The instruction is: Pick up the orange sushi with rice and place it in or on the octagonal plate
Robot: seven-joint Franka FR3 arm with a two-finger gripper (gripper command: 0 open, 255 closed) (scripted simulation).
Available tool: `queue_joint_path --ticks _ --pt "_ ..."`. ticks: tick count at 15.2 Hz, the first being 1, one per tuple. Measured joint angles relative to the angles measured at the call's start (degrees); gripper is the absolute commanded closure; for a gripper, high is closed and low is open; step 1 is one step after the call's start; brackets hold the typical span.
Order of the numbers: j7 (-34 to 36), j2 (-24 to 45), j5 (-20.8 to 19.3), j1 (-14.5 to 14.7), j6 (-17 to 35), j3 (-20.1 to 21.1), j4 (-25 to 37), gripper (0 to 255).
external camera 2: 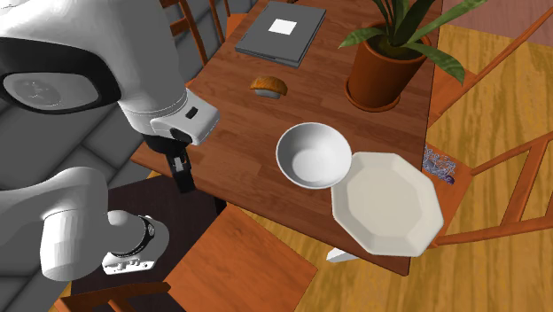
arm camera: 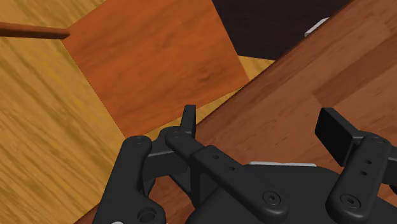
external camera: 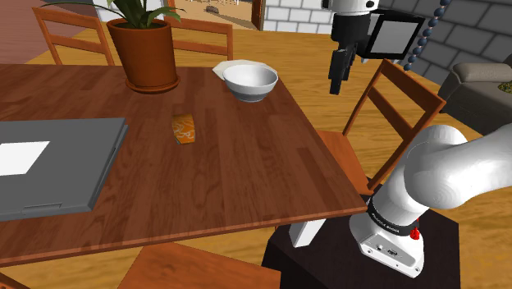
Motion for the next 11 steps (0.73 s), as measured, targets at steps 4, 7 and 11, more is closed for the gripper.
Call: queue_joint_path --ticks 4,7,11 --pt "3.9 1.6 2.3 0.3 2.2 2.4 -0.2 0" --pt "9.2 4.4 5.0 0.5 5.8 5.5 -0.2 0" --pt "16.4 9.5 8.1 0.7 10.0 9.8 2.1 0"
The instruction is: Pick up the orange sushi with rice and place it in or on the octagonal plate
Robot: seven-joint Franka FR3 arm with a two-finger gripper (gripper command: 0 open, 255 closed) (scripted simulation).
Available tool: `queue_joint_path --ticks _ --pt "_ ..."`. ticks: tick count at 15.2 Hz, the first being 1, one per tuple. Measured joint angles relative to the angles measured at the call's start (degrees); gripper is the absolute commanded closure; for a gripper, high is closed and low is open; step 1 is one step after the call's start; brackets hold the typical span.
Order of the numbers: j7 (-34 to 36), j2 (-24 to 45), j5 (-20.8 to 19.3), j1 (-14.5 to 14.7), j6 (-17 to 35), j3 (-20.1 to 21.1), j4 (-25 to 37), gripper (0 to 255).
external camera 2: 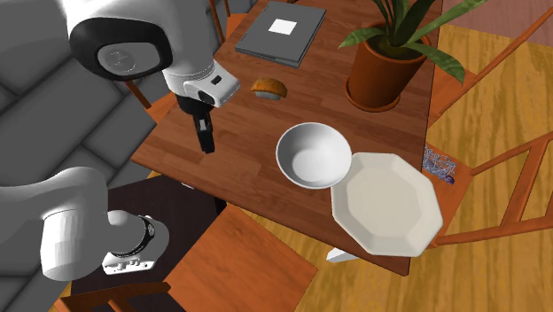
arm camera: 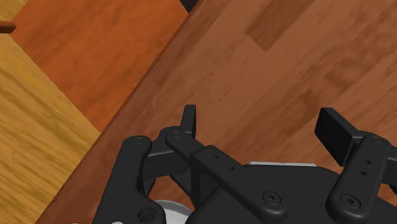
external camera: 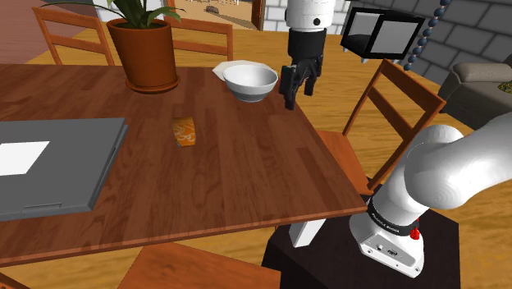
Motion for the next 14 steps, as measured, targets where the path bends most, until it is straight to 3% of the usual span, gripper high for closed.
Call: queue_joint_path --ticks 6,14 --pt "10.9 9.8 2.3 -0.3 7.3 6.3 4.7 0" --pt "26.1 25.6 -0.5 -1.0 14.1 13.3 16.4 0"
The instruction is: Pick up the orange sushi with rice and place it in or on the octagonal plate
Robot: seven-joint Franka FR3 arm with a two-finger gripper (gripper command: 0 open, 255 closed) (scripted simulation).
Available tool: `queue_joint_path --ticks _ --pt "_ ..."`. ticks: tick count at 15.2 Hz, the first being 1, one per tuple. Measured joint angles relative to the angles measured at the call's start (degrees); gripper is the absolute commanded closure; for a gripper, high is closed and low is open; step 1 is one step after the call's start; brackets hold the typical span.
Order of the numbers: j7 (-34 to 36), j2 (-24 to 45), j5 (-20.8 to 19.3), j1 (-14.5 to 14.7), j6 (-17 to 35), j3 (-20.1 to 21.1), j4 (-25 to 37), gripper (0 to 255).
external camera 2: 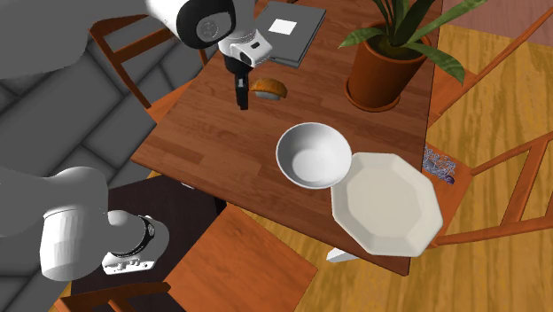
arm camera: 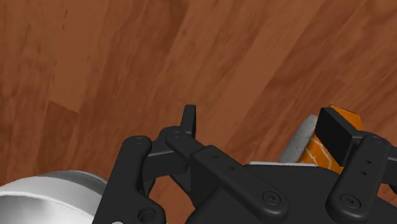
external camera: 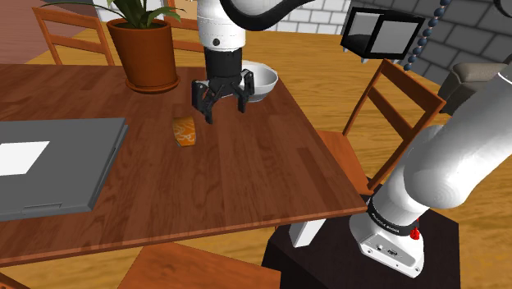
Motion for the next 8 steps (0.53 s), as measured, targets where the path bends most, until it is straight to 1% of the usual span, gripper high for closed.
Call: queue_joint_path --ticks 4,8 --pt "8.0 8.4 -3.7 0.7 2.3 2.4 6.8 0" --pt "15.0 17.5 -8.4 2.2 2.4 3.1 15.9 0"
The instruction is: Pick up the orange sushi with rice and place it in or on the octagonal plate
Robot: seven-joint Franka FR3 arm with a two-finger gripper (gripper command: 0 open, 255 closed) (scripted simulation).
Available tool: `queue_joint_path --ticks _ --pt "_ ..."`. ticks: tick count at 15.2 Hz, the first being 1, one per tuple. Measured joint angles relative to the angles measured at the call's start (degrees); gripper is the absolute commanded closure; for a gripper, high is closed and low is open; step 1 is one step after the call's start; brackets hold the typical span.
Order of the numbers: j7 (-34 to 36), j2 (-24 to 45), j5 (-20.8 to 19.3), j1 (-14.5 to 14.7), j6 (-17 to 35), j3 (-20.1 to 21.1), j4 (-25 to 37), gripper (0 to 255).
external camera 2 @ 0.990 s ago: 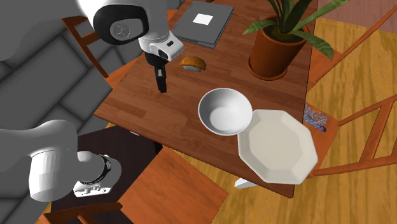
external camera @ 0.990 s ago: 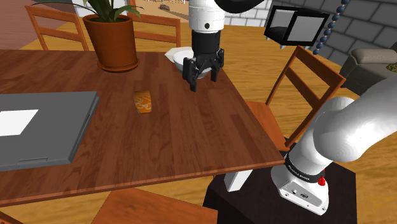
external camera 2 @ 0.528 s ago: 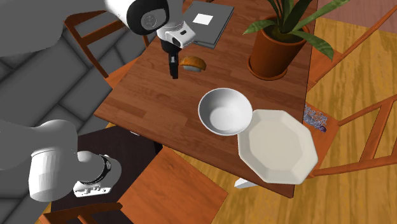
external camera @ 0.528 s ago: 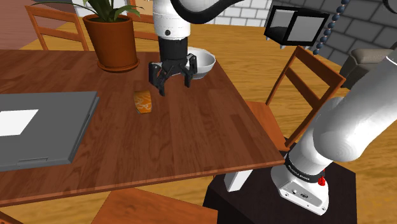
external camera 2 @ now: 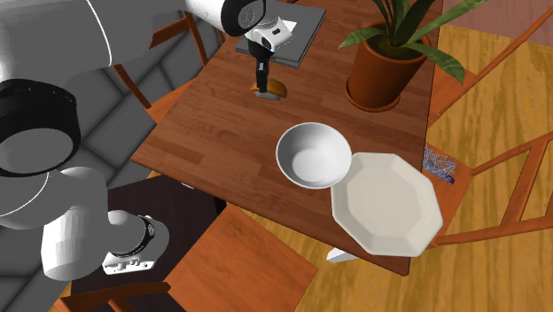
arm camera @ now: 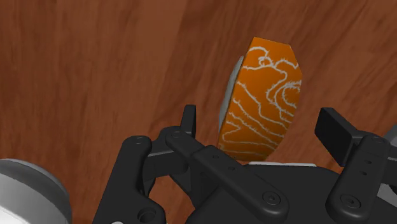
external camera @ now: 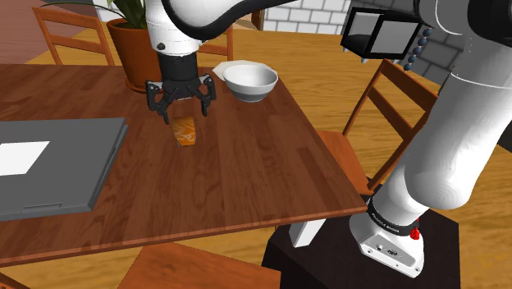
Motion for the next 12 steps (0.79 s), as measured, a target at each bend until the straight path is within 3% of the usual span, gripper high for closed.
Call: queue_joint_path --ticks 12 --pt "2.2 3.1 -1.8 0.7 5.6 -0.1 -2.6 0"
